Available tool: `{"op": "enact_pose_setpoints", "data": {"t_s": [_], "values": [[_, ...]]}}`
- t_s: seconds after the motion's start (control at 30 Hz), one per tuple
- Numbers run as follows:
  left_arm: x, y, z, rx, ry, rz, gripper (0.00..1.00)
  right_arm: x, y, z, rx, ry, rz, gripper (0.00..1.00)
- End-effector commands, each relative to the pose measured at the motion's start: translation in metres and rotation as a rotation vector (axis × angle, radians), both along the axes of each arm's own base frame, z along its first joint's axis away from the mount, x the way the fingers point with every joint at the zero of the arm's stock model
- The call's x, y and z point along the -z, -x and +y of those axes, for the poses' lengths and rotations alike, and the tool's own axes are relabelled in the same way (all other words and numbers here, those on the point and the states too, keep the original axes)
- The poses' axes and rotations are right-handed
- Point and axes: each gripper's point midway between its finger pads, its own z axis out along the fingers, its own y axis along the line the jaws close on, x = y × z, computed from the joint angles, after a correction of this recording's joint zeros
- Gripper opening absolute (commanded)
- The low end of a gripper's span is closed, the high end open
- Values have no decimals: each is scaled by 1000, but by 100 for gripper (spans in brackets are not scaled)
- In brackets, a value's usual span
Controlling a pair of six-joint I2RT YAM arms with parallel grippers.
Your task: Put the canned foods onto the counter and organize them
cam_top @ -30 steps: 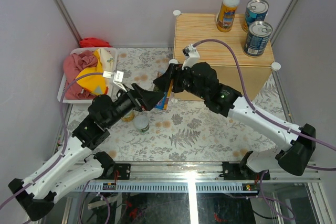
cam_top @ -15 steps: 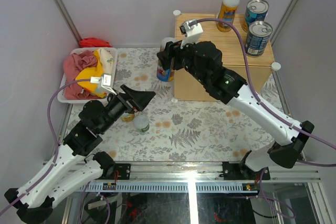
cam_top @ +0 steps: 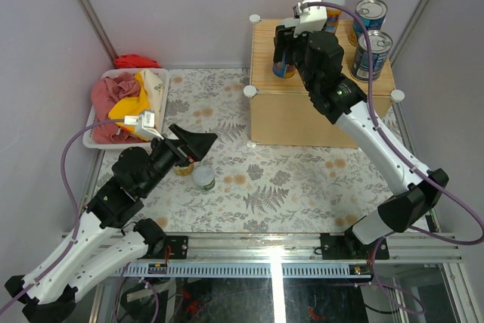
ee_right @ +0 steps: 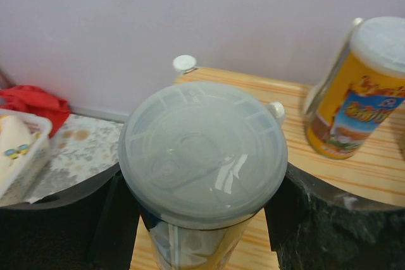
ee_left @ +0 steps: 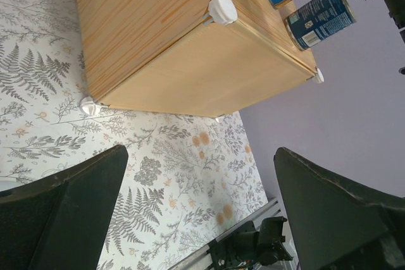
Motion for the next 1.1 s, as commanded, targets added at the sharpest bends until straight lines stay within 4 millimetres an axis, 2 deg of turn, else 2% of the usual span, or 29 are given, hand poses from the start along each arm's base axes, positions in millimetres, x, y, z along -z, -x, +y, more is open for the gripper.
{"op": "enact_pose_setpoints", "data": {"t_s": [0.0, 0.27, 0.47, 1.07], "values": [[-10, -4, 5, -31, -16, -32, 100, -103, 2, -42, 107, -111, -310, 0], [-6, -9, 5, -42, -52, -22, 100, -91, -20, -95, 245, -59, -294, 0], [2, -12, 8, -68, -67, -1, 100, -79, -29, -120, 303, -43, -253, 0], [20, -11, 23, -140, -91, 71, 100, -42, -36, -141, 362, -13, -168, 0]]}}
